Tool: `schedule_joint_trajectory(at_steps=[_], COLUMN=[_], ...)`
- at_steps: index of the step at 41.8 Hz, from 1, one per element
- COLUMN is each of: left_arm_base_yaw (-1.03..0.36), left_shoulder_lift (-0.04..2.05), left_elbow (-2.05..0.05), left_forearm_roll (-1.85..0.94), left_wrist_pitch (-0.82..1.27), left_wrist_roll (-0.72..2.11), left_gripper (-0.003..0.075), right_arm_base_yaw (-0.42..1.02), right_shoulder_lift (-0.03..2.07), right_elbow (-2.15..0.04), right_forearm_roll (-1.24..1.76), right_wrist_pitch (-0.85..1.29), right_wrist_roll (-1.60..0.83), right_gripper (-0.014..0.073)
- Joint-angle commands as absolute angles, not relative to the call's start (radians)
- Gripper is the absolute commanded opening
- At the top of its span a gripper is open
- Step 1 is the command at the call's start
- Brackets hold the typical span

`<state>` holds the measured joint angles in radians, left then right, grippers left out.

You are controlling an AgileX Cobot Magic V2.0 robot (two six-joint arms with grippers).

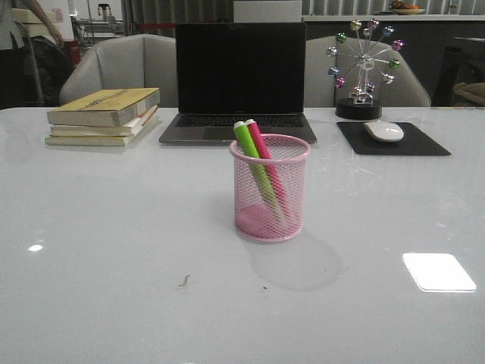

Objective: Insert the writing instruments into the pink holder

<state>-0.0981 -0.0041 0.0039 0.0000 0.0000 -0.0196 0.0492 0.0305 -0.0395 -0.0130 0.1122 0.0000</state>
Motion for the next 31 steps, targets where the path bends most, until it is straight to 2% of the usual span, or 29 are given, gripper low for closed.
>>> schedule_joint_trajectory(at_steps=[1,31], left_arm_base_yaw=[-0.097,-0.097], left_shoulder_lift=[-0.026,-0.024], left_elbow=[0.009,0.009], left_forearm_roll=[-0.007,-0.007], left_wrist_pitch=[-0.088,-0.088], left_wrist_roll=[-0.031,-0.031], left_gripper=[0.0091,0.0091], right_arm_base_yaw=[0.031,0.031], right_shoulder_lift=[-0.005,-0.030], right_elbow=[0.001,0.023], right_forearm_roll=[-0.023,-0.007], right_wrist_pitch=[-0.059,-0.062], right_wrist_roll=[-0.010,-0.010], right_gripper=[0.0055,0.0055])
